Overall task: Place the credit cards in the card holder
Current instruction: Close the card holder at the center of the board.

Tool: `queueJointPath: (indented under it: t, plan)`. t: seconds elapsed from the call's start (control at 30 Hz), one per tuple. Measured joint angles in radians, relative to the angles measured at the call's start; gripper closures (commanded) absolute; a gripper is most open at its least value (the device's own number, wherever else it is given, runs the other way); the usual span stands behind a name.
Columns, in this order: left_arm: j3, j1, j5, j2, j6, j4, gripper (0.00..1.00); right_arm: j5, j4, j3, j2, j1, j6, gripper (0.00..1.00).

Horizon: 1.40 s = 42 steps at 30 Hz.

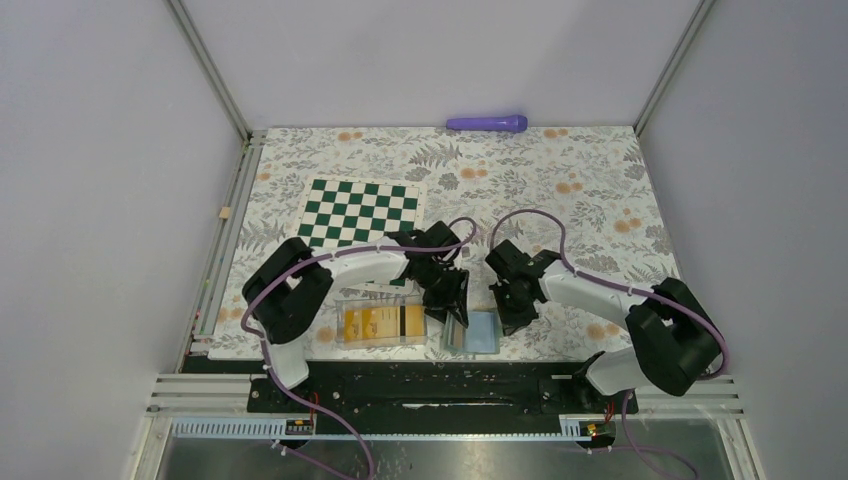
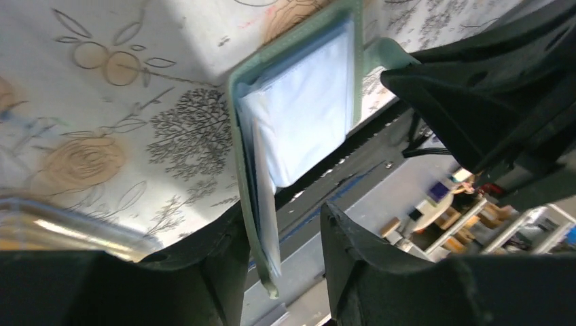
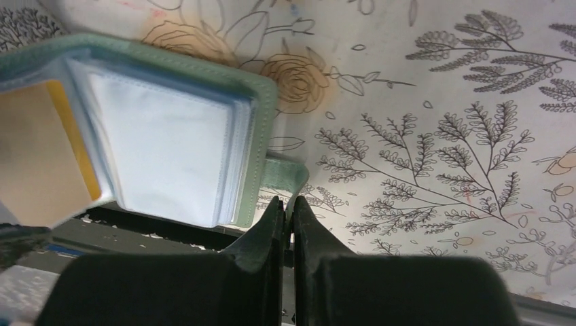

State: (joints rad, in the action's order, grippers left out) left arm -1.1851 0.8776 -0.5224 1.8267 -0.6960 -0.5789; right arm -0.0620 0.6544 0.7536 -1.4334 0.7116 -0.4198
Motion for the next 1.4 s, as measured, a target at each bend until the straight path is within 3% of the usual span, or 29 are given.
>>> queueJointPath:
  t: [0.33, 0.73, 1.03, 1.1, 1.3, 1.4]
  plan:
    - [0.171, 0.000, -0.103, -0.068, -0.262, 0.386, 0.55, -0.172, -0.095, -0.102, 0.066, -0.158, -0.041, 1.00]
    - [0.248, 0.024, -0.117, -0.064, -0.431, 0.682, 0.49, -0.252, -0.145, -0.123, 0.084, -0.192, -0.060, 1.00]
    - [0.266, 0.035, -0.120, -0.031, -0.470, 0.756, 0.45, -0.274, -0.161, -0.129, 0.098, -0.201, -0.061, 1.00]
    - [0.266, 0.036, -0.110, -0.032, -0.453, 0.734, 0.49, -0.274, -0.160, -0.129, 0.101, -0.203, -0.061, 1.00]
    - [0.255, 0.038, -0.024, -0.056, -0.365, 0.550, 0.81, -0.276, -0.159, -0.129, 0.114, -0.208, -0.060, 1.00]
    - [0.252, 0.039, 0.016, -0.063, -0.333, 0.488, 0.88, -0.292, -0.162, -0.129, 0.122, -0.210, -0.056, 1.00]
